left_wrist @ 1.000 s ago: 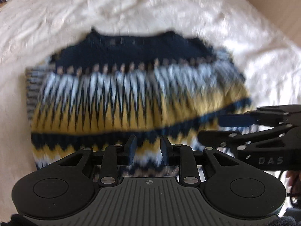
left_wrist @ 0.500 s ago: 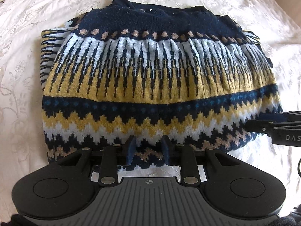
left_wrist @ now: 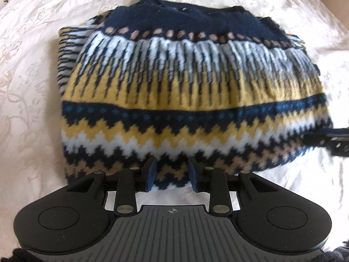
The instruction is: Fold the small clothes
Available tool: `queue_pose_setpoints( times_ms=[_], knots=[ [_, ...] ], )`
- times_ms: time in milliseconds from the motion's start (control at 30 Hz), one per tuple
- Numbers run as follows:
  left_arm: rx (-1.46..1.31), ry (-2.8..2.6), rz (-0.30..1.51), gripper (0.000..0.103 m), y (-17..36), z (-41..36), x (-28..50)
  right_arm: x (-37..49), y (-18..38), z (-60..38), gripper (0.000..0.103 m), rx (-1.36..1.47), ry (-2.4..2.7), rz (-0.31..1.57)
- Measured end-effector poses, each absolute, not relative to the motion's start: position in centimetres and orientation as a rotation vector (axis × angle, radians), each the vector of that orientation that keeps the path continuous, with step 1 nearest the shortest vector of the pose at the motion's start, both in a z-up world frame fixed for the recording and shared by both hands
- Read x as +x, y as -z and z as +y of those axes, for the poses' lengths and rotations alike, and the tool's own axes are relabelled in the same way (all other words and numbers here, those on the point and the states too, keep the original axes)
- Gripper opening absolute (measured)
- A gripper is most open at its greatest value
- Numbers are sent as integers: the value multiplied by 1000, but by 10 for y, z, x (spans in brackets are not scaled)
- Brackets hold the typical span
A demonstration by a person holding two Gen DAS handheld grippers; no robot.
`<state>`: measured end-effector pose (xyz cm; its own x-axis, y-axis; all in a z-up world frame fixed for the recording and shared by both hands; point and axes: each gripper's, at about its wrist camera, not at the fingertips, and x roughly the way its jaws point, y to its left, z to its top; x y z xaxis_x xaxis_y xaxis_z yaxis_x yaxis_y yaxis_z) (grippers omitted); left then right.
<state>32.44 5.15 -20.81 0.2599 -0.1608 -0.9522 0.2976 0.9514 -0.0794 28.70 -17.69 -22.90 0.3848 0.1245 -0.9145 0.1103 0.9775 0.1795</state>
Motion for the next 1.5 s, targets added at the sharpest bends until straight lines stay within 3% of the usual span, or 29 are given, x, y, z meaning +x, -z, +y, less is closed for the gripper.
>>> queue_pose_setpoints(
  times_ms=[167, 500, 767, 800, 1100, 1267, 1500],
  knots=[
    [69, 307, 1222, 31, 181, 65, 319, 271, 211, -182, 70, 277, 15, 1118],
    [42, 337, 1133, 31, 152, 28, 358, 241, 202, -199, 79, 369, 28, 1070],
    [51, 308, 1150, 31, 164, -6, 384, 229, 217, -215, 103, 395, 29, 1099],
    [49, 299, 1151, 32, 165, -9, 387, 230, 219, -218, 102, 398, 25, 1103],
    [46, 257, 1145, 58, 170, -32, 412, 239, 238, -244, 102, 416, 33, 1145],
    [85, 212, 1181, 60, 188, -43, 426, 246, 251, -254, 102, 438, 19, 1193],
    [138, 188, 1236, 76, 214, -50, 438, 249, 262, -258, 103, 431, -13, 1221]
  ],
)
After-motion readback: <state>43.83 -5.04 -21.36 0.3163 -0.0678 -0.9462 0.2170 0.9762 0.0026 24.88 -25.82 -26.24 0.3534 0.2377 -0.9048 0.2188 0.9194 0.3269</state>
